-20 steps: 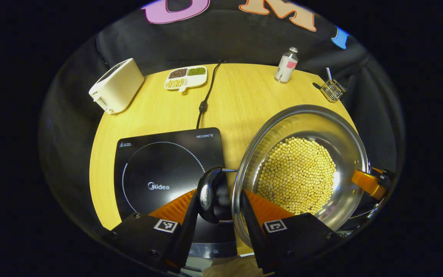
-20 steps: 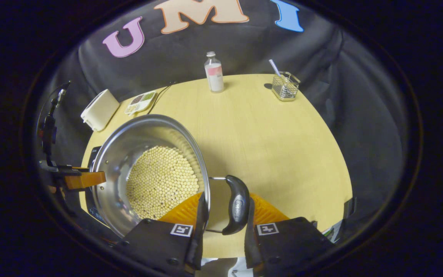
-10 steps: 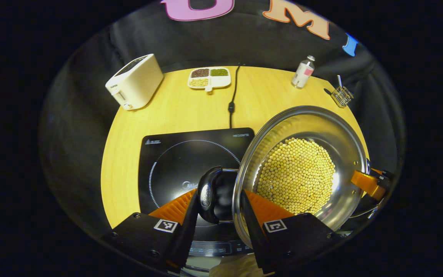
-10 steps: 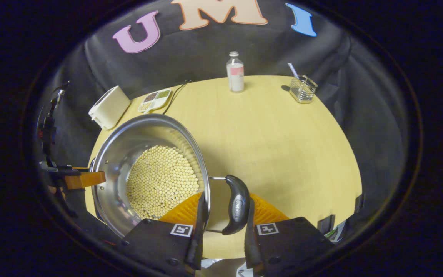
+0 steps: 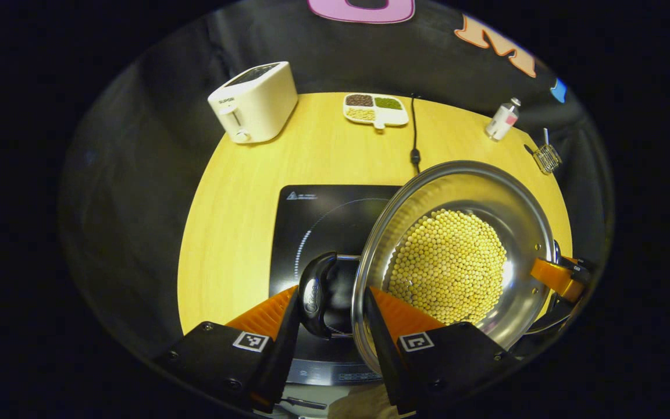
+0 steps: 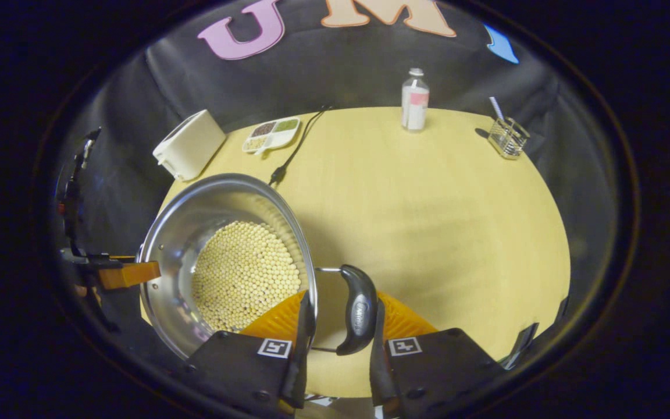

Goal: First push the handle of the pot to place it horizontally, then grasp the pot with both hands and set it on the induction cooktop.

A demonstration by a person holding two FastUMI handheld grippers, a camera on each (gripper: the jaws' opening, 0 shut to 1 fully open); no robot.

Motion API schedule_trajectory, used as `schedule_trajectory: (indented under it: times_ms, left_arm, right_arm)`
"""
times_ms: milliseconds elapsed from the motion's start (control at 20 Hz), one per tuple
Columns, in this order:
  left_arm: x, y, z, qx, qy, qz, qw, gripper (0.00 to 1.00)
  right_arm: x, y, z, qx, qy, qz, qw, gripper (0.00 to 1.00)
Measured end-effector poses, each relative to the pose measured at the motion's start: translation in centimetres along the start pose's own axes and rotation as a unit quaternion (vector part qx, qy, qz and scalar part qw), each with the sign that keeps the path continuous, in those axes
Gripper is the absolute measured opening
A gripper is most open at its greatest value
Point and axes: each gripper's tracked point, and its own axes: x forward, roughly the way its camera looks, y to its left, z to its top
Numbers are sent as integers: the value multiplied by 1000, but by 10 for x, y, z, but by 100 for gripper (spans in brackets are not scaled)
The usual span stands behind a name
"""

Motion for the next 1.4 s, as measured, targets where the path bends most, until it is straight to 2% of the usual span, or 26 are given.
schedule_trajectory:
  times_ms: [50,100,150,200,500,950,1000,1050,1350,1400]
  left_arm:
    - [2,8,0,-2,2,2,1000,69]
    - [3,16,-2,-4,4,3,1000,69]
    - [5,23,-2,-6,7,5,1000,69]
    - [7,30,-3,-7,10,6,1000,69]
    - [15,50,4,-8,5,1,1000,67]
    - [21,59,18,8,-13,-4,1000,67]
    - [21,61,18,8,-13,-4,1000,67]
    - [22,61,19,10,-15,-4,1000,68]
    - [24,61,17,14,-20,4,1000,70]
    - [24,61,16,21,-20,6,1000,72]
  right_arm:
    - [3,8,-1,-2,4,2,1000,39]
    - [6,14,-2,-4,8,4,1000,46]
    - [11,21,-3,-6,12,6,1000,40]
    - [14,27,-3,-6,16,7,1000,39]
    - [22,53,2,-12,23,8,1000,41]
    - [27,61,9,-1,22,7,1000,41]
    - [28,61,10,-1,22,8,1000,47]
    - [28,62,10,-2,21,9,1000,41]
    - [29,59,10,-2,19,11,1000,41]
    - [30,59,11,-3,18,11,1000,47]
